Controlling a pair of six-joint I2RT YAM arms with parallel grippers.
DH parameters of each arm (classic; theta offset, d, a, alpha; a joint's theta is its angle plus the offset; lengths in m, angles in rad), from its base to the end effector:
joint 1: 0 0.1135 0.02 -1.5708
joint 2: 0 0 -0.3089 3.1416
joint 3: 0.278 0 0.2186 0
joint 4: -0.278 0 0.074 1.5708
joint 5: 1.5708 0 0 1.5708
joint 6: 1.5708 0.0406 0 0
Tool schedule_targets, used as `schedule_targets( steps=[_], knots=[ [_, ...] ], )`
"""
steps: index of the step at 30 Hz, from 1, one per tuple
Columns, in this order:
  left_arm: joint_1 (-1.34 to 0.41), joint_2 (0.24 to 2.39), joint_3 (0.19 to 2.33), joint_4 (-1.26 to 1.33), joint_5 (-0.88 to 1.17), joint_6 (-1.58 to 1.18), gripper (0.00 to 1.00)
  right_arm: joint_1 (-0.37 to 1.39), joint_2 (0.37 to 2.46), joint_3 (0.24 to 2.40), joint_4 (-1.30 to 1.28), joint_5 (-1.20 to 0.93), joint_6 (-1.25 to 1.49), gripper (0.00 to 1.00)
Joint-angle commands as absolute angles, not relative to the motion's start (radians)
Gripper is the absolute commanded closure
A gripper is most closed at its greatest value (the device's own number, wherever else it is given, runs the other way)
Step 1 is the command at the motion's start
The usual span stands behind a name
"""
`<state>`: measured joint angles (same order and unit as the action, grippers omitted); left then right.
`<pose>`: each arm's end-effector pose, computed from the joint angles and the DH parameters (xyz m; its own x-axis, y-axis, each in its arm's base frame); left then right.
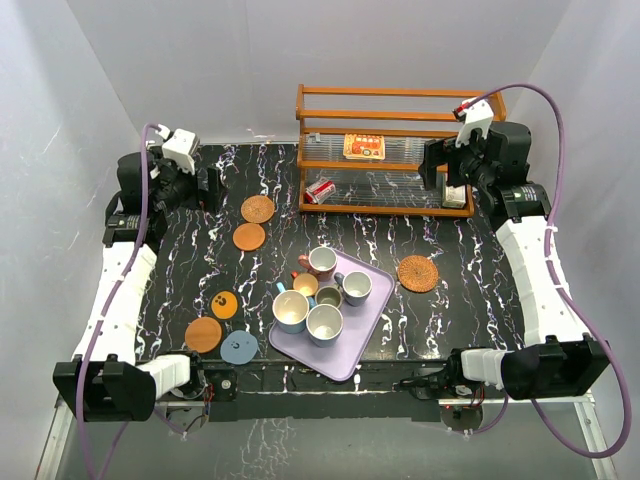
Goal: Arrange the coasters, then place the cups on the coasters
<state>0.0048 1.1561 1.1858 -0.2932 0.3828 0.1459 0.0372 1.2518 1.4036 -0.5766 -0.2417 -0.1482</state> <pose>0.2118 -0.0141 0.4333 -0.2059 0.1339 -0.9694 0.3903 0.9196 0.0441 0.2247 0.0181 0.4512 -0.3698 -0.1572 -0.9157 -0.3121 0.9493 -0.0370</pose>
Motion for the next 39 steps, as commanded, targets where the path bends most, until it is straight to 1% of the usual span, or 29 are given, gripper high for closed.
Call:
schedule_targets(
  steps=[1,6,16,28,31,34,39],
  knots=[
    [0.011,1.118,1.167,-0.314,0.452,0.211,0.01,0.035,1.249,1.389,-0.522,-0.219,-0.168,0.02],
    [0.012,1.12,1.13,-0.328,0.511,0.266,0.01,0.039,1.258,1.366,-0.548,-0.196,-0.216,0.02],
    [0.012,1.155,1.055,-0.34,0.577,0.339,0.01,0.063,1.304,1.284,-0.632,-0.235,-0.331,0.02],
    [0.012,1.228,0.983,-0.282,0.546,0.348,0.01,0.113,1.332,1.1,-0.624,-0.243,-0.438,0.02],
    [0.012,1.241,0.959,-0.268,0.534,0.356,0.01,0.138,1.344,1.05,-0.629,-0.199,-0.469,0.02],
    [0.012,1.251,0.947,-0.257,0.521,0.361,0.01,0.187,1.361,0.987,-0.619,-0.111,-0.499,0.02],
    [0.012,1.261,0.939,-0.251,0.526,0.356,0.01,0.244,1.409,0.894,-0.563,0.0,-0.524,0.02]
  ],
)
